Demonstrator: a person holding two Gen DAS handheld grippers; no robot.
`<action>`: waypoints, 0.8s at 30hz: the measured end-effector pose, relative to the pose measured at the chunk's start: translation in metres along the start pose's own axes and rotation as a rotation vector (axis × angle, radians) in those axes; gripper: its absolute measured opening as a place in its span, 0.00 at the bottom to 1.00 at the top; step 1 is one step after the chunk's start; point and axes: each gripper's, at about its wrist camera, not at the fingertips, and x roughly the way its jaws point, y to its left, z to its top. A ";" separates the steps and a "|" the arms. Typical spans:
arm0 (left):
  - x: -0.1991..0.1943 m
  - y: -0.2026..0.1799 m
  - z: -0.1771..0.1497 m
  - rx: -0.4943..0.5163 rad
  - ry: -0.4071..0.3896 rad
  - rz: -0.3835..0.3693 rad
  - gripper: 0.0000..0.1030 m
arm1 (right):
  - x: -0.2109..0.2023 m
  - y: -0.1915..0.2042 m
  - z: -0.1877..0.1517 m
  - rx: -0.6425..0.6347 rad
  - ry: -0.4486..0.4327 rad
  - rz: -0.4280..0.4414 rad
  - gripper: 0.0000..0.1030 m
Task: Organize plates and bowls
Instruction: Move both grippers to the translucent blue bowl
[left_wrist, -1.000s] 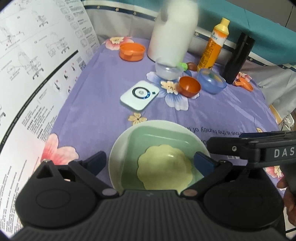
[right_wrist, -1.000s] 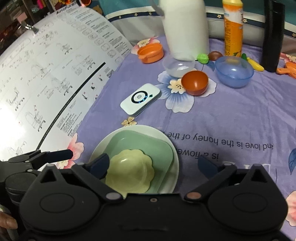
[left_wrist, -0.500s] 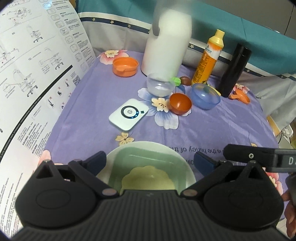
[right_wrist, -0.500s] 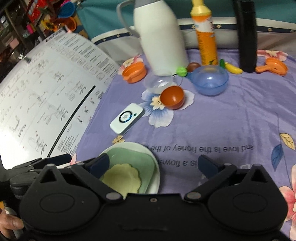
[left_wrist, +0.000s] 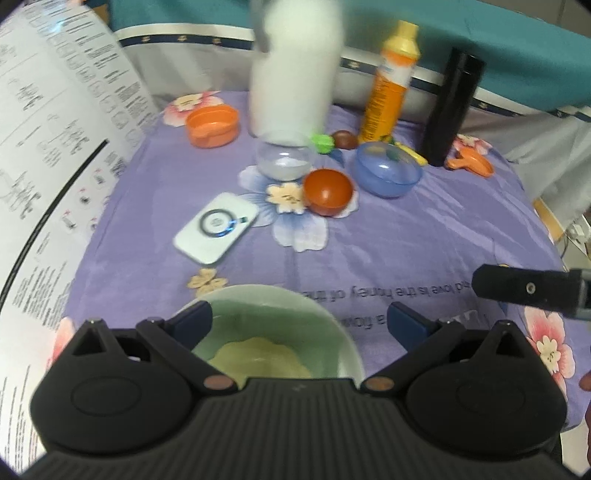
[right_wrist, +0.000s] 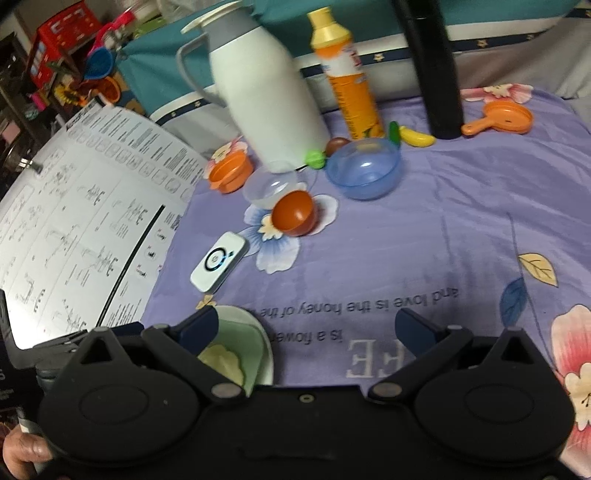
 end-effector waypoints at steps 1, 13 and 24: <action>0.002 -0.004 0.001 0.011 0.008 -0.007 1.00 | -0.001 -0.005 0.000 0.009 -0.004 -0.003 1.00; 0.038 -0.033 0.015 0.108 0.056 0.019 1.00 | 0.009 -0.050 0.006 0.087 -0.004 -0.055 1.00; 0.078 -0.041 0.080 0.134 -0.029 0.039 1.00 | 0.044 -0.071 0.057 0.080 0.026 -0.091 1.00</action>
